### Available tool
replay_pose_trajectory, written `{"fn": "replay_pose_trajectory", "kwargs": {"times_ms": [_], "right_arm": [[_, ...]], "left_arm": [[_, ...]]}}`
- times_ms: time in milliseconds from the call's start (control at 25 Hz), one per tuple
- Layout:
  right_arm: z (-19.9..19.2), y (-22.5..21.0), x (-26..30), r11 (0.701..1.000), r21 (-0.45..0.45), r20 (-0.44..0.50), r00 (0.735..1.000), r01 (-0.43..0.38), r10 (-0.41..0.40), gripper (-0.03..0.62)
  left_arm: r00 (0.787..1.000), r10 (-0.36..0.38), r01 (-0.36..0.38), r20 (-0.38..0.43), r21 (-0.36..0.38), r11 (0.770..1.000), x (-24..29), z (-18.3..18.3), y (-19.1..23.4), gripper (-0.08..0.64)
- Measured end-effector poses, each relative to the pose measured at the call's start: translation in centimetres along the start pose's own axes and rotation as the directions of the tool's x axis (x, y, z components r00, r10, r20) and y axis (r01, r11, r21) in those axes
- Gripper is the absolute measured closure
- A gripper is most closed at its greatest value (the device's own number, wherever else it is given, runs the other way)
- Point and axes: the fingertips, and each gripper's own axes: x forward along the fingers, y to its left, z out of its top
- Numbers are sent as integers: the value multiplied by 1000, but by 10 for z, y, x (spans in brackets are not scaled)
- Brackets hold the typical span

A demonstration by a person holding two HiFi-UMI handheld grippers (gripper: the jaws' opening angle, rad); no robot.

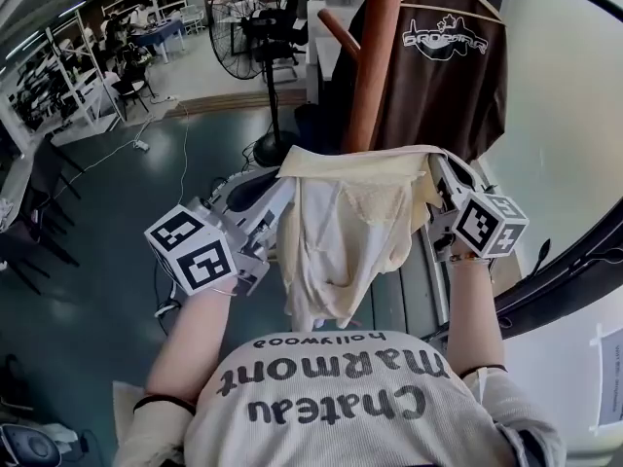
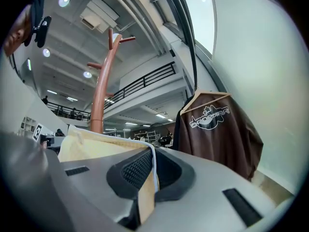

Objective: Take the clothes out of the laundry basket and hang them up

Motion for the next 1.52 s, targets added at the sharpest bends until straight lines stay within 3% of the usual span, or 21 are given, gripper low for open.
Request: {"fn": "replay_pose_trajectory", "kwargs": {"times_ms": [280,600,800,1200,1400,1520], "right_arm": [[-37,2,-11,999,43,-54,998,21,-19,561],[-67,21,-25,999,34,-108,994,37,-33,561],[-87,35,-46,997,62,-131,991,46,-38,561],[-101,67,-54,995,96,-144,989,37,-22,561],[-103,77,-61,994,77,-128,989,80,-70,560],[-105,85,-61,989,127,-116,991,80,-65,560]], "left_arm": [[998,-22,20,-54,-32,999,-2,-24,5,537],[993,-80,74,-92,-71,995,-4,-43,3,537],[981,-138,126,-135,-96,987,-9,-72,-21,537],[953,-269,247,-138,-161,956,-14,-89,-40,537],[946,-300,275,-124,-189,943,-14,-98,-46,537],[948,-303,280,-101,-197,940,-15,-100,-46,537]]}}
